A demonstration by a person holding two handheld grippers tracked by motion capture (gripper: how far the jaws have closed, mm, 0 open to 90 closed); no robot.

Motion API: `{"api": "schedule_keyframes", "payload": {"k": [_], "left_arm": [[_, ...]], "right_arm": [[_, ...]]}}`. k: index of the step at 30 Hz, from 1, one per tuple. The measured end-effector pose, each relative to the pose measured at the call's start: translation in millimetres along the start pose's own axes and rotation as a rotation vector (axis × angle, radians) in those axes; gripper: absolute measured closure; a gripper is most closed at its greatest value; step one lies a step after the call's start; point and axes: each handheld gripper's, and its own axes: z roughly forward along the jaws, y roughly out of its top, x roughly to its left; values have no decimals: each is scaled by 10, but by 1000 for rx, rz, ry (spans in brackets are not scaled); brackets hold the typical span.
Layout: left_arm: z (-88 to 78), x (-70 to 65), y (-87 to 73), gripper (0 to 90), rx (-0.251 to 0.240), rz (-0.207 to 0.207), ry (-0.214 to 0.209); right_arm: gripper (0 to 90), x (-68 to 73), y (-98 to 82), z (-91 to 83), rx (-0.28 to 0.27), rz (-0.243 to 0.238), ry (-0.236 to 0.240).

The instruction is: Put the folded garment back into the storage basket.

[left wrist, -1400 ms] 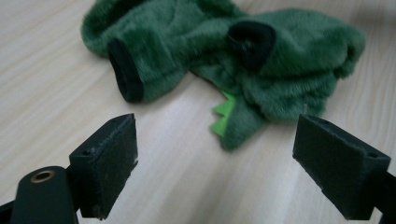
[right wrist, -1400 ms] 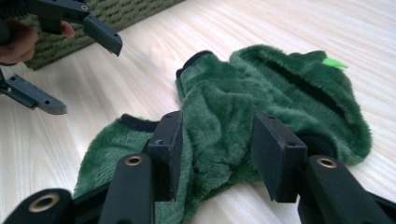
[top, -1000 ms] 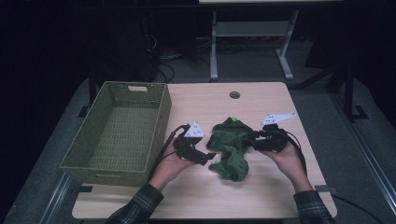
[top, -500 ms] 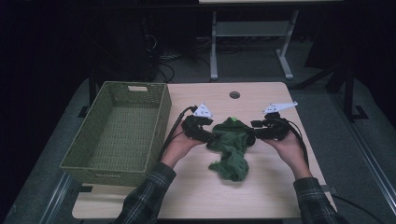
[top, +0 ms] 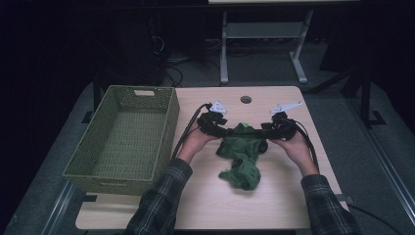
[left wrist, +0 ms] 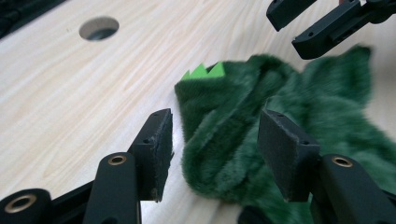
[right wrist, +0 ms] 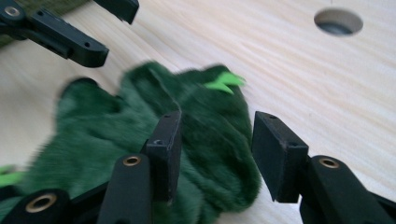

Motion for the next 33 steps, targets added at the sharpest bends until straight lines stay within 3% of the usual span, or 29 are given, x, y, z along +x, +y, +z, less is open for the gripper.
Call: {"api": "schedule_keyframes", "payload": {"k": [4, 8, 13, 17, 20, 23, 29, 33], "left_arm": [[149, 39, -69, 461, 13, -19, -22], [241, 59, -95, 470, 48, -9, -32], [301, 84, -107, 500, 53, -8, -24], [340, 88, -118, 590, 70, 1, 5], [368, 85, -132, 709, 75, -4, 3], [333, 78, -110, 859, 61, -11, 1], [134, 16, 0, 864, -11, -33, -12], [-11, -41, 79, 864, -28, -21, -13]], "right_arm": [[529, -73, -63, 146, 37, 4, -1], [541, -124, -104, 246, 54, 6, -6], [582, -153, -135, 317, 72, 14, -12], [676, -171, -141, 321, 62, 24, -8], [760, -162, -146, 337, 74, 19, 3], [862, -145, -138, 321, 72, 18, 7], [872, -97, -74, 171, 20, 12, 19], [873, -16, -10, 18, -15, -11, 18]]}}
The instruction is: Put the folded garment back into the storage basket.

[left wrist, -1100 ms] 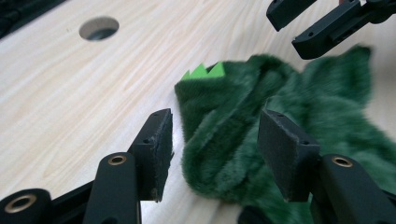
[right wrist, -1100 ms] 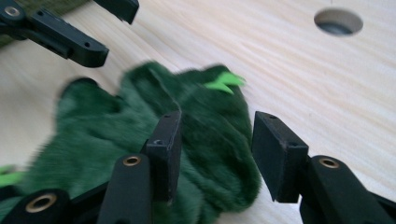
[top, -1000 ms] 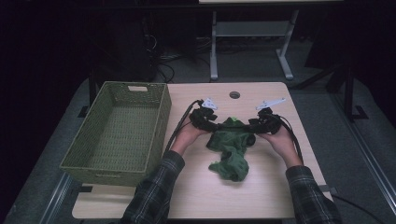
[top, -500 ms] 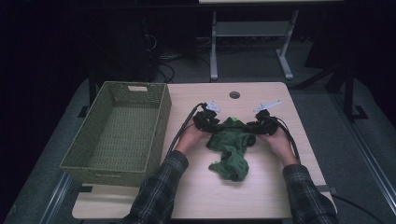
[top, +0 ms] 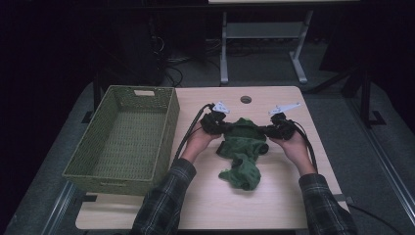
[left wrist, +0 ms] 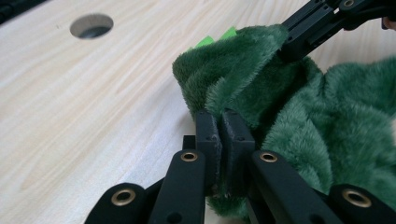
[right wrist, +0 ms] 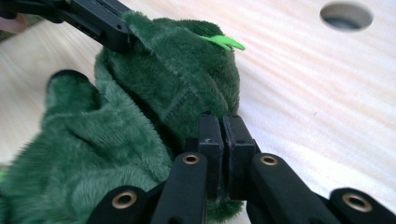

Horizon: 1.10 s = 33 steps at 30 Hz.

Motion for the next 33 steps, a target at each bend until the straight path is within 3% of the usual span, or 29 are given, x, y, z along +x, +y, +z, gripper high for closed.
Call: {"api": "schedule_keyframes", "payload": {"k": [5, 9, 15, 21, 33], "left_arm": [[-164, -126, 77, 862, -20, 23, -8], [-290, -204, 95, 863, -35, 3, -36], [-460, -314, 96, 863, -47, 16, -56], [-586, -461, 66, 864, -65, 15, -70], [-797, -739, -34, 866, -65, 59, -105]], "right_arm": [[873, 95, 53, -172, -35, -35, 4], [873, 173, 70, -297, -48, -52, 9], [873, 286, 74, -474, -63, -73, 14], [873, 426, 2, -589, -81, -106, 32], [873, 693, -216, -755, -100, -137, 83]]}}
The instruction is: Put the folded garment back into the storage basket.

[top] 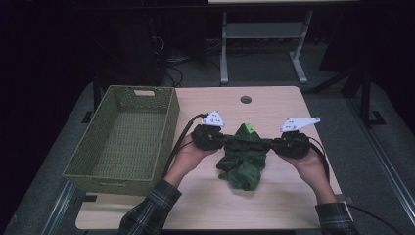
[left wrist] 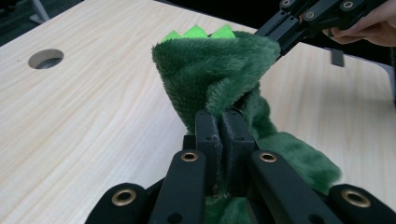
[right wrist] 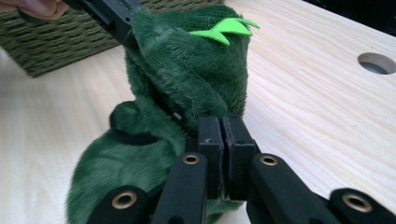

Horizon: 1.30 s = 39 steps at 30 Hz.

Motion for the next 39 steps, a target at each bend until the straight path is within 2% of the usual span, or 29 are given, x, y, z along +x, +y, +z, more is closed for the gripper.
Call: {"api": "schedule_keyframes", "payload": {"k": [5, 8, 11, 14, 17, 20, 24, 26, 28, 31, 39], "left_arm": [[-34, -124, -71, 867, 24, 38, -2], [-49, -175, -120, 866, 22, 38, -31], [-58, -227, -177, 867, 25, 51, -44], [-78, -267, -232, 866, 28, 44, -74], [-96, -318, -289, 866, 43, 57, -87], [-88, -382, -373, 866, 58, 58, -105], [-70, -437, -446, 866, 71, 51, -125], [-55, -466, -481, 866, 75, 52, -137], [-35, -502, -519, 865, 78, 72, -133], [15, -542, -578, 865, 94, 67, -152], [215, -658, -736, 866, 179, 76, -200]], "right_arm": [[872, 102, -89, -42, -14, -4, 26], [872, 152, -108, -50, 9, -22, 38], [872, 222, -151, -72, -1, -26, 62], [871, 273, -205, -79, 18, -32, 73], [871, 329, -273, -99, 9, -15, 101], [870, 397, -342, -87, 37, -22, 105], [870, 444, -415, -75, 44, -12, 128], [868, 469, -457, -75, 51, -16, 129], [865, 493, -490, -82, 54, -2, 139], [865, 512, -566, -86, 66, 8, 148], [866, 580, -751, -26, 118, 27, 175]]}}
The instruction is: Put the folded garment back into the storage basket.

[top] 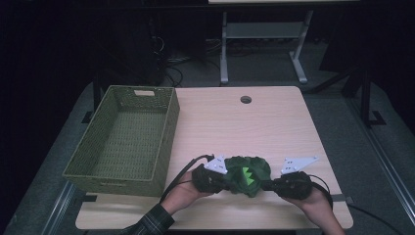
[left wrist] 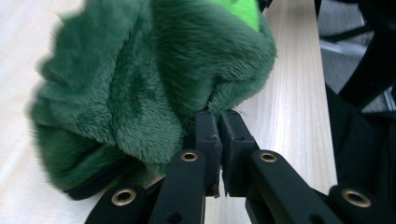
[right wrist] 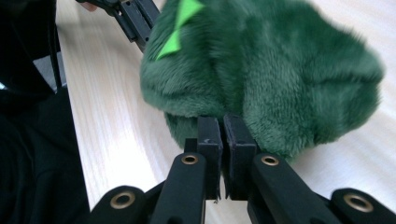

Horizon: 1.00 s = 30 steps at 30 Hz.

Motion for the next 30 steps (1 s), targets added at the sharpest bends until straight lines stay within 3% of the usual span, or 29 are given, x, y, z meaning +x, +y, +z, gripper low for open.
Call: {"api": "schedule_keyframes", "payload": {"k": [4, 11, 15, 19, 22, 25, 30], "left_arm": [[95, -8, -26, 866, 25, -5, -13], [175, 98, -92, 869, 54, -27, -5], [194, 129, -93, 872, 64, -6, 40], [214, 199, -91, 872, 56, -19, 63], [204, 219, -94, 864, 46, -38, 49], [154, 195, -87, 778, 29, -48, 28], [-20, 131, -71, 683, -24, -78, -13]], "right_arm": [[866, 2, -47, 90, 49, -5, -5], [867, -59, -90, 225, 84, 25, 9], [868, -78, -83, 276, 93, 16, -7], [872, -126, -58, 350, 95, 7, -40], [868, -167, -50, 363, 84, 17, -34], [825, -148, -51, 323, 74, 17, -28], [730, -66, -26, 133, 25, 15, -7]]}}
